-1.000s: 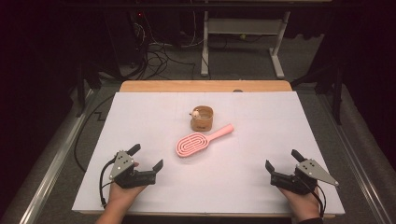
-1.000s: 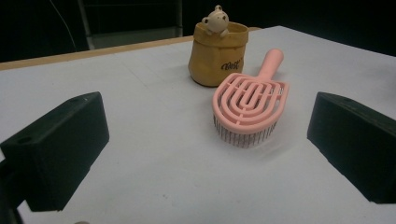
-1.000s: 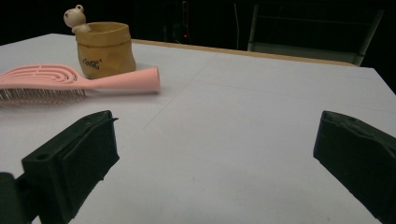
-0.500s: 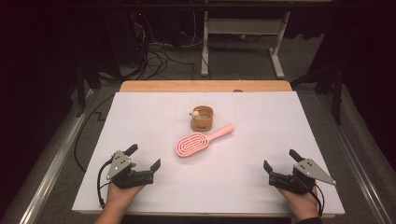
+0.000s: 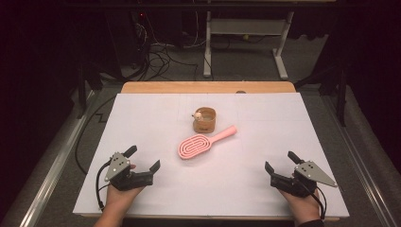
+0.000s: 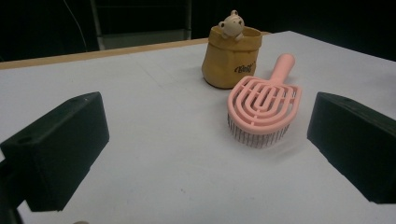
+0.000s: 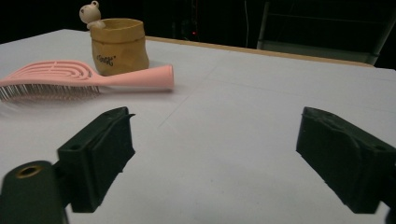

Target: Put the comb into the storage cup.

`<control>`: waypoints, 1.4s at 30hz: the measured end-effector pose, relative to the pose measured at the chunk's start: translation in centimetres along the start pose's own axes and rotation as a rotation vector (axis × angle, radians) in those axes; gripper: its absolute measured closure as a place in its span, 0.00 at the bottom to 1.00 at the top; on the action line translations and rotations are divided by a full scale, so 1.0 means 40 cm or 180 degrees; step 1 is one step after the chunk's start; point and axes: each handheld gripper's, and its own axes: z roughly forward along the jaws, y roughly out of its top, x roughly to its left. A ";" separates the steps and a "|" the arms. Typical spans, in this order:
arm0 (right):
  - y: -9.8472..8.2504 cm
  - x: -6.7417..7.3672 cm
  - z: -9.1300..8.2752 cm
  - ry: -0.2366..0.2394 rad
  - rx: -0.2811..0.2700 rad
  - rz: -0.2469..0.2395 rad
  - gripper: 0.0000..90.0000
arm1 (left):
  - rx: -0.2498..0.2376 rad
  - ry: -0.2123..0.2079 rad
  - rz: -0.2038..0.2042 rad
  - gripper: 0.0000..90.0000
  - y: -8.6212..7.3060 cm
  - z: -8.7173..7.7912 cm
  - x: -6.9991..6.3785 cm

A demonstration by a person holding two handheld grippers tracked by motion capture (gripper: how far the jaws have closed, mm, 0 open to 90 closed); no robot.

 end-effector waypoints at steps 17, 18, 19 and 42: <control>0.085 0.077 0.197 0.0326 0.0442 0.0083 1.00 | -0.0022 0.0021 -0.0117 0.00 -0.003 -0.004 0.015; 0.092 0.090 0.221 0.0324 0.0498 0.0037 1.00 | -0.0024 0.0020 -0.0120 0.00 -0.003 -0.004 0.016; 0.101 0.103 0.244 0.0315 0.0558 -0.0039 1.00 | -0.0029 0.0020 -0.0125 0.00 -0.003 -0.005 0.016; 0.162 0.203 0.504 0.0280 0.1274 -0.0500 1.00 | -0.0101 0.0067 -0.0257 0.00 -0.005 -0.022 0.039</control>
